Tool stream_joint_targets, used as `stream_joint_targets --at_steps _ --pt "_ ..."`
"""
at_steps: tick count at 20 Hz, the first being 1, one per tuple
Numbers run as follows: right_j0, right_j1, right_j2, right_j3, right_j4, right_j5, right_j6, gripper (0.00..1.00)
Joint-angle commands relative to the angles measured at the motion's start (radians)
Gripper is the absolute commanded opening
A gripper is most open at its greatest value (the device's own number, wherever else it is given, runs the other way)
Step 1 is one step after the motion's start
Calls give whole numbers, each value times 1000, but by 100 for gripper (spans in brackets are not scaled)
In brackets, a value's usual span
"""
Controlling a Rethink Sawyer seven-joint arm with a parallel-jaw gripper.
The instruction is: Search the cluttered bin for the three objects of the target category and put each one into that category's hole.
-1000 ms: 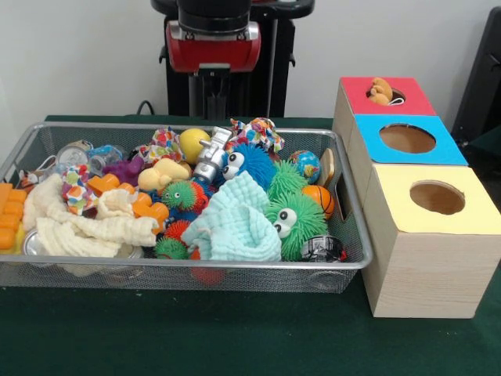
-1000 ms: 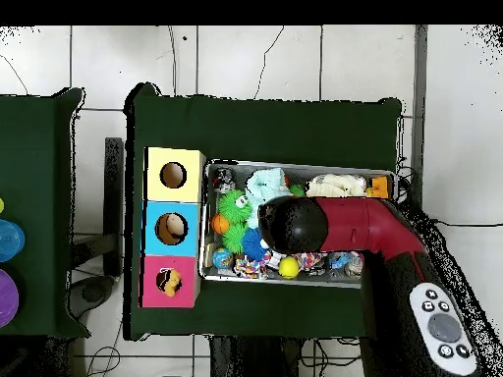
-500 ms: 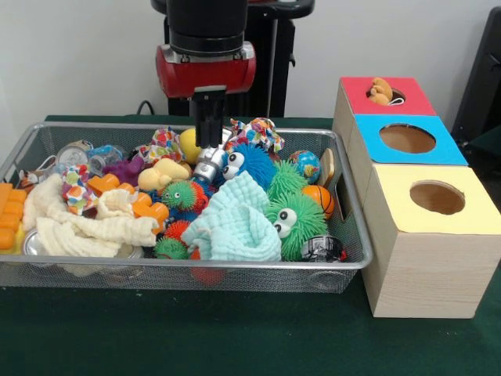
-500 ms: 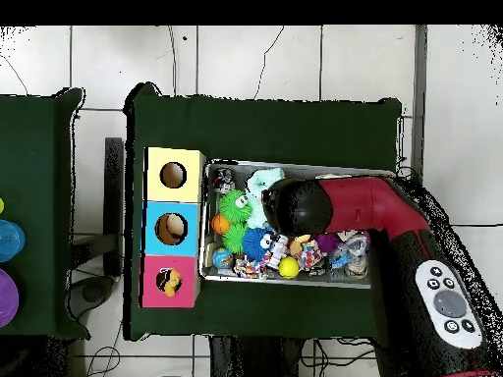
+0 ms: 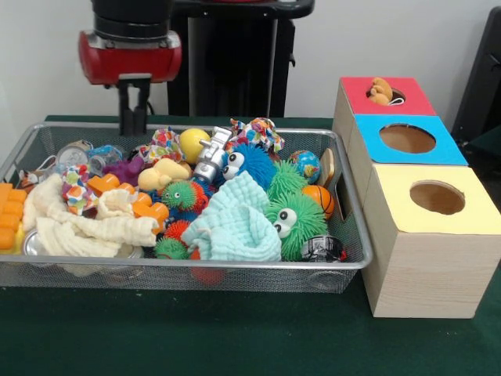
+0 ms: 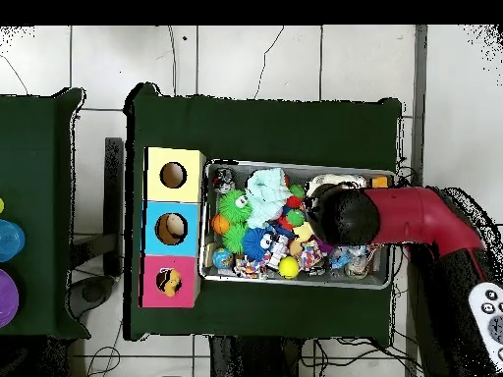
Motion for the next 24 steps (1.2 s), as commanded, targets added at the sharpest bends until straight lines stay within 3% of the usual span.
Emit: stream_joint_targets --at_steps 1,8,9,11,12,14,15,17,19,20,24 --pt "-79 -18 71 5 -91 124 -418 0" --pt "-163 92 160 -61 -110 157 -635 0" --pt "-176 100 177 -63 -106 166 -669 100" --pt "-184 129 194 -58 -66 163 -626 100" --pt "-203 156 230 -30 -21 191 -652 100" --pt "-239 173 304 46 -21 195 -789 100" --pt "-259 171 357 91 -53 176 -907 100" --pt "-259 147 388 144 -76 155 -924 100" --pt "-247 127 363 162 -43 119 -752 100" --pt "-242 119 356 167 -38 115 -722 100" --pt "-225 111 345 169 -56 161 -769 100"
